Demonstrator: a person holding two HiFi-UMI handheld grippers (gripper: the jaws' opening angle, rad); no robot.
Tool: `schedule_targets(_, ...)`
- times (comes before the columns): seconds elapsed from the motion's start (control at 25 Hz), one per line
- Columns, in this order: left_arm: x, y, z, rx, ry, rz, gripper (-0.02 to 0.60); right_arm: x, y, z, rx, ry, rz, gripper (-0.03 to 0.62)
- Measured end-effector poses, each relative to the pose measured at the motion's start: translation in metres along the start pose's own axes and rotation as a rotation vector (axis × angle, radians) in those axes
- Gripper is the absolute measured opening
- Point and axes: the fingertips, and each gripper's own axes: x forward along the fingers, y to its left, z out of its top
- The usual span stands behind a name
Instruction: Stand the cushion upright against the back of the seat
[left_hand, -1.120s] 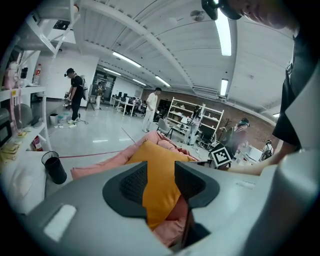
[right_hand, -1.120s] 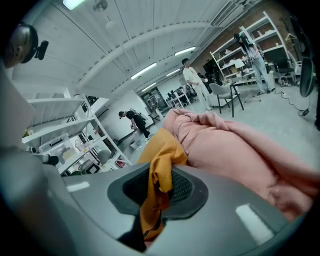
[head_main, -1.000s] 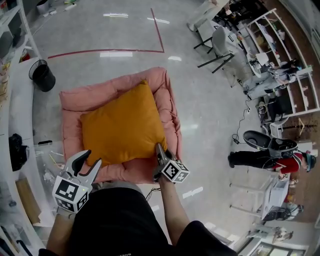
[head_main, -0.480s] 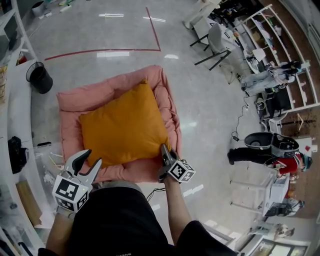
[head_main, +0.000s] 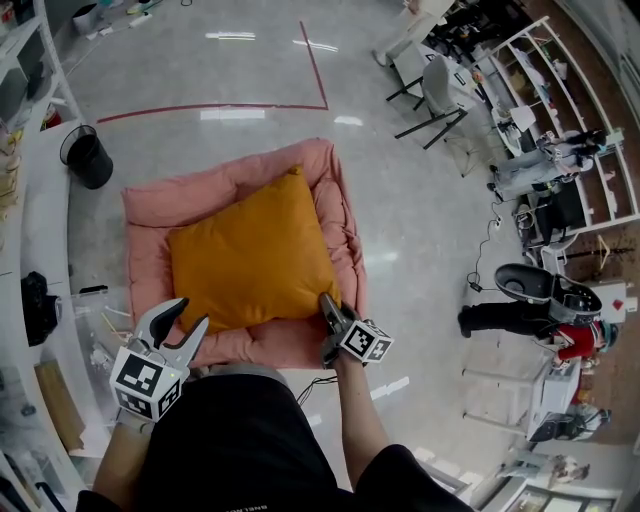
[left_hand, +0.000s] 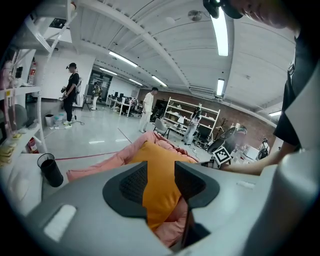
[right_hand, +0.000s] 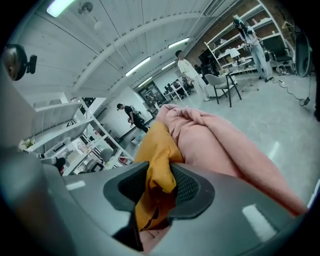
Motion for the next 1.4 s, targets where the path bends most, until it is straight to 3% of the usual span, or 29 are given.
schedule_targets(0.24, 0.002, -0.001, 0.001, 0.009, -0.001, -0.019, 0.178, 0.007, 0.006, -0.012, -0.067, 0.067, -0.041, 0.172)
schedule_targets(0.48, -0.002, 0.004, -0.002, 0.017, -0.010, -0.025, 0.178, -0.007, 0.006, -0.005, -0.017, 0.045, -0.050, 0.207)
schedule_targets(0.68, -0.008, 0.013, 0.001, 0.014, -0.014, -0.015, 0.178, -0.027, 0.017, 0.020, -0.053, 0.001, -0.050, 0.197)
schedule_targets(0.88, -0.015, 0.020, 0.004, 0.013, -0.023, -0.006, 0.179, -0.025, 0.045, 0.043, -0.154, -0.014, -0.040, 0.178)
schedule_targets(1.16, -0.041, 0.037, 0.006, -0.015, -0.051, 0.056, 0.177, 0.007, 0.114, 0.063, -0.285, -0.017, 0.049, 0.117)
schedule_targets(1.4, -0.072, 0.061, 0.003, -0.073, -0.088, 0.153, 0.175, 0.051, 0.203, 0.054, -0.358, 0.034, 0.243, 0.106)
